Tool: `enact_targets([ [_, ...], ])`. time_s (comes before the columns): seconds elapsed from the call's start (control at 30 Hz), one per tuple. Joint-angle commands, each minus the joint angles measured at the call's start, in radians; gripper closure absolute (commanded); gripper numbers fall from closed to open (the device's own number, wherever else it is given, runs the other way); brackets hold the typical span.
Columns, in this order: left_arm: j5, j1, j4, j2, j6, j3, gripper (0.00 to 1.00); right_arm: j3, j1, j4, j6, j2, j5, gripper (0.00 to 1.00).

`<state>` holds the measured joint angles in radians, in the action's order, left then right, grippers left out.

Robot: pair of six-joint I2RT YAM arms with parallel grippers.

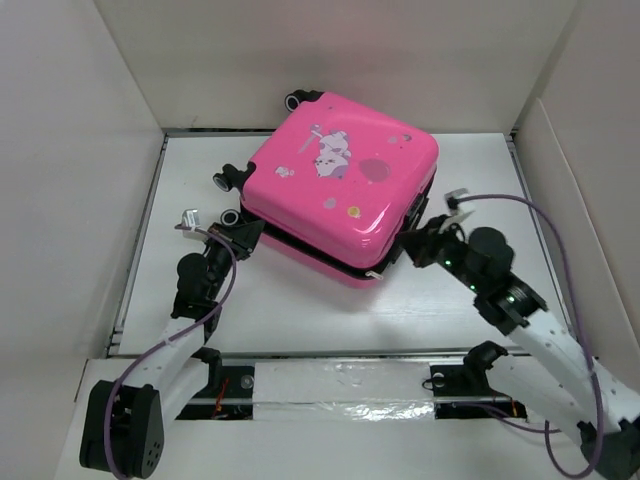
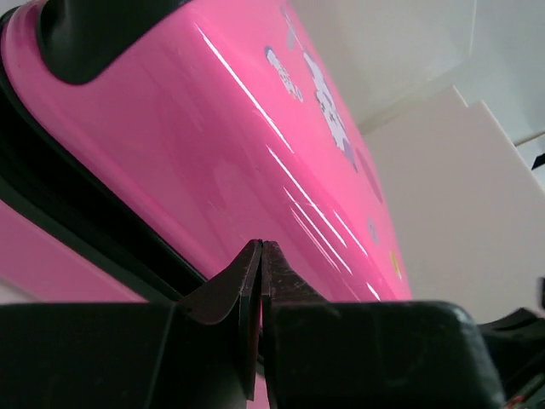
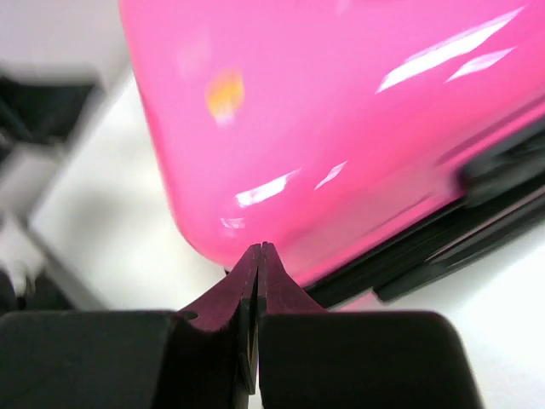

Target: Pack the luggage

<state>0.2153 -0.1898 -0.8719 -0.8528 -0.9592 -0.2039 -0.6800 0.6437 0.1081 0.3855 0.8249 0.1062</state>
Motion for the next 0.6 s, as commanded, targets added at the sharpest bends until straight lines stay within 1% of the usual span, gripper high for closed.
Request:
enact_targets([
  [0.0,0.065,-0.002,-0.036,0.009,0.019,-0.029,1.00,0.003,-0.108,0.055,-0.054,-0.157,0.023,1.00],
  [0.03,0.076,-0.002,-0.038,0.000,0.016,-0.038,1.00,0.020,-0.125,0.083,-0.054,-0.214,0.042,1.00],
  [0.1,0.099,-0.002,-0.029,-0.034,0.013,-0.069,1.00,0.083,-0.150,0.120,-0.048,-0.259,0.076,1.00],
  [0.13,0.096,-0.002,-0.004,-0.035,0.025,-0.083,0.99,0.103,-0.159,0.125,-0.048,-0.274,0.140,1.00],
  [0.17,0.046,-0.002,0.042,-0.034,0.042,-0.116,0.78,0.120,-0.159,0.133,-0.046,-0.279,0.176,1.00],
  [0.2,0.001,-0.002,0.141,0.000,0.065,-0.129,0.68,0.149,-0.159,0.134,-0.043,-0.273,0.206,1.00],
  [0.23,-0.040,-0.011,0.175,0.023,0.069,-0.137,0.55,0.166,-0.123,0.121,-0.042,-0.270,0.243,1.00],
  [0.27,-0.086,-0.011,0.207,0.047,0.074,-0.152,0.33,0.180,-0.101,0.108,-0.040,-0.265,0.244,1.00],
  [0.3,-0.164,-0.011,0.276,0.076,0.077,-0.164,0.27,0.191,-0.081,0.090,-0.040,-0.264,0.234,1.00],
  [0.33,-0.187,0.001,0.307,0.080,0.074,-0.181,0.23,0.188,-0.060,0.082,-0.039,-0.257,0.213,0.95],
  [0.37,-0.198,0.038,0.330,0.078,0.073,-0.213,0.20,0.178,-0.026,0.084,-0.046,-0.251,0.202,0.90],
  [0.4,-0.192,0.056,0.353,0.055,0.068,-0.227,0.18,0.165,-0.013,0.088,-0.065,-0.227,0.188,0.85],
  [0.43,-0.189,0.073,0.364,0.034,0.062,-0.242,0.17,0.146,-0.004,0.087,-0.072,-0.213,0.167,0.71],
  [0.5,-0.154,0.116,0.364,-0.041,0.050,-0.285,0.17,0.126,0.010,0.088,-0.100,-0.172,0.162,0.59],
  [0.53,-0.151,0.125,0.366,-0.066,0.051,-0.299,0.17,0.117,0.010,0.090,-0.103,-0.158,0.162,0.51],
  [0.57,-0.148,0.134,0.364,-0.093,0.050,-0.311,0.17,0.111,0.010,0.085,-0.103,-0.144,0.162,0.48],
])
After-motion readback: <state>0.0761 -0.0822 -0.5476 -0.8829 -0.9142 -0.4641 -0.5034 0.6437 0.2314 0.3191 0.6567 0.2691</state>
